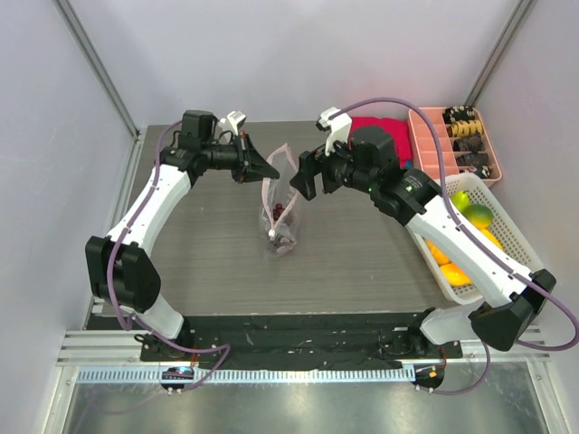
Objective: Place the food in the zip-top bag and seal the zipper
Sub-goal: Adjust the zipper food storage bag at the center of the board.
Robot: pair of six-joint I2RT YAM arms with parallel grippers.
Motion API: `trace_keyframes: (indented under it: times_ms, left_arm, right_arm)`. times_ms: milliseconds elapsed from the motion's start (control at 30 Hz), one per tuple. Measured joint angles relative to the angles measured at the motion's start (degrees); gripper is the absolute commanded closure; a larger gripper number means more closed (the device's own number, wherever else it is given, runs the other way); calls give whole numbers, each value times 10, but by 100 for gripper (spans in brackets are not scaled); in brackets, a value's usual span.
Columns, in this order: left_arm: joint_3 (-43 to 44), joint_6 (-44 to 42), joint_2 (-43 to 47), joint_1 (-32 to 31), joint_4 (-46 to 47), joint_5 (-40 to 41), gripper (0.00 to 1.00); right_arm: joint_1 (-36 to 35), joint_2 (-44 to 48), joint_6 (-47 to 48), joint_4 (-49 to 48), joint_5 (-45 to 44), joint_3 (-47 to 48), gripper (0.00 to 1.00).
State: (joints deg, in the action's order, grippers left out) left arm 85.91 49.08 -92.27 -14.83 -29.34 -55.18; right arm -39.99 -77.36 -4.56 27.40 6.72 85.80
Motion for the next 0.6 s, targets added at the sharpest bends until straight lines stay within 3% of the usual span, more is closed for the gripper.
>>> trace_keyframes:
  times_ms: [33,100,133,233,300,400,433,600]
  left_arm:
    - [0,0,0,0,0,0,100]
    - [0,-3,0,0,-2,1,100]
    - [0,-5,0,0,-3,2,100]
    - [2,-21,0,0,-18,7,100]
    - [9,-38,0,0,-38,16,99]
    - [25,-73,1,0,-75,33,97]
    - [30,-82,2,0,-87,38,89]
    - [78,-152,4,-1,-168,93,61]
  right_arm:
    - [1,0,-5,6,-1,-3,24]
    - [3,-5,-18,20,-1,-6,29]
    - [3,-8,-24,22,0,-6,44]
    - [7,-24,-40,26,8,-6,53]
    - [16,-39,-57,31,28,-6,64]
    - [49,-61,-94,39,78,-6,92]
    - [60,-66,-102,41,90,-6,99]
    - [119,-78,-172,46,179,-6,99]
